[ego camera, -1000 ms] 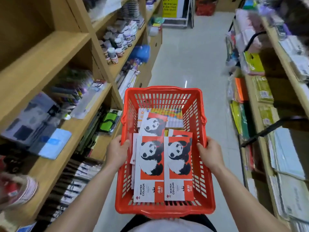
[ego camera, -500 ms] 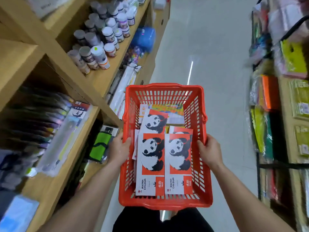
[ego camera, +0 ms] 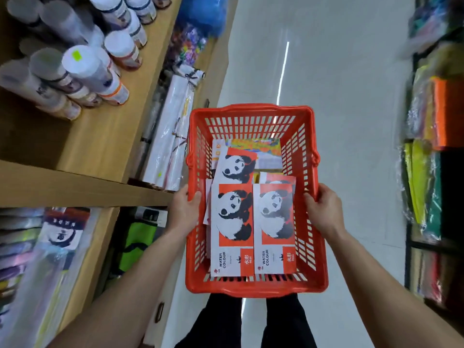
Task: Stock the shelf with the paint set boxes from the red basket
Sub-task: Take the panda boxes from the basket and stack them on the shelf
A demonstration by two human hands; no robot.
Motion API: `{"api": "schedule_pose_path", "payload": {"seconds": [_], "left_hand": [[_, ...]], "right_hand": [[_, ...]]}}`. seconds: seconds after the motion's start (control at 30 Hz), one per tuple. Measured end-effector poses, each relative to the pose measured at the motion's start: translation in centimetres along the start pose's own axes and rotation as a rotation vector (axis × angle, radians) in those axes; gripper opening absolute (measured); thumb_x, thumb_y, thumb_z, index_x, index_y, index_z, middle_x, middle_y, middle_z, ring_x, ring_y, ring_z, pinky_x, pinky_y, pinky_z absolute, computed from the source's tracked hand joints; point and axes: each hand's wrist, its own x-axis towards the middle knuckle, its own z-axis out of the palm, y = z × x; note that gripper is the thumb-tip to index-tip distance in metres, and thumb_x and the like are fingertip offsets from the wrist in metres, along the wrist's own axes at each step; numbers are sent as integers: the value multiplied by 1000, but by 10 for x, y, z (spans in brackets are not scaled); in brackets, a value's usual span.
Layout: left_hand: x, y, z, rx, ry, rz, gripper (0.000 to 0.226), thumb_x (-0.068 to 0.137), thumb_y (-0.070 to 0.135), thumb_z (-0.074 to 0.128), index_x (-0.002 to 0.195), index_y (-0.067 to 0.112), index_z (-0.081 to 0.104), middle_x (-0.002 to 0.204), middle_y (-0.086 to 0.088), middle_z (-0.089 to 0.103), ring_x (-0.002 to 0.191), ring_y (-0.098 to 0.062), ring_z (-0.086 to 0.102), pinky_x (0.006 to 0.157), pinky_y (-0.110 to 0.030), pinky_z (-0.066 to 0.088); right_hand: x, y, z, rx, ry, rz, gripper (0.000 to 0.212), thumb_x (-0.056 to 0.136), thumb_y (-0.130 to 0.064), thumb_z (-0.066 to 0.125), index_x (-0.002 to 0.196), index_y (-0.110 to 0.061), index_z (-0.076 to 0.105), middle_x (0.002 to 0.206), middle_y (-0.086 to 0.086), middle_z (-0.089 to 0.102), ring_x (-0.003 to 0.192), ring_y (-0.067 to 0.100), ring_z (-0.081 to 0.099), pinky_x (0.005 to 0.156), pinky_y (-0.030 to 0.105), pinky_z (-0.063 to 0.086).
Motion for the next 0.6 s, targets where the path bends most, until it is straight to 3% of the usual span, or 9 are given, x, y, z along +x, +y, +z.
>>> {"api": "schedule_pose_path", "payload": {"seconds": [0.17,0.23,0.3,0.37,0.43,0.5,0.6], "left_hand": [[8,7,-3,56,-55,-38,12,103,19,59,111,23,66,99,3,74,98,-28,73,84,-41,58],[-8,8,-9,96,20,11,24,101,22,61,124,20,63,112,3,72,109,-25,70,91,-37,55],[-30,15,-9,162,171,175,40,95,30,61,134,23,57,127,3,66,114,-13,62,99,-27,48],[-44,24,3,189,180,267,47,89,38,59,135,32,52,129,13,59,116,-3,54,101,-16,41],[-45,28,23,190,78,187,61,88,37,66,146,33,43,138,12,52,129,-2,46,107,-12,32],[-36,24,43,154,-43,15,85,90,33,73,160,26,25,162,2,36,149,-13,31,117,-21,24],[-24,13,65,115,-99,-121,103,89,36,75,164,20,6,171,-3,21,156,-20,22,124,-33,20]], "right_hand": [[12,-9,-3,-49,-35,59,25,96,-11,62,119,-7,70,111,19,79,101,41,74,84,44,57],[1,-17,-11,-84,64,28,32,95,-18,64,127,-13,65,120,11,76,106,36,73,87,44,57],[-11,-29,-20,-83,232,-92,33,94,-27,65,127,-20,63,121,5,71,105,30,71,86,47,58],[-14,-46,-17,-53,243,-268,26,93,-25,65,118,-22,64,111,2,70,95,26,70,81,46,59],[1,-64,-1,12,43,-366,23,94,-18,67,116,-20,66,109,0,69,91,21,69,82,46,59],[30,-83,25,-3,-203,-379,34,98,-19,68,132,-15,64,127,5,64,108,24,68,94,49,57],[77,-105,67,-183,-474,-341,60,103,-37,62,155,-13,45,152,13,48,135,30,55,109,44,48]]}}
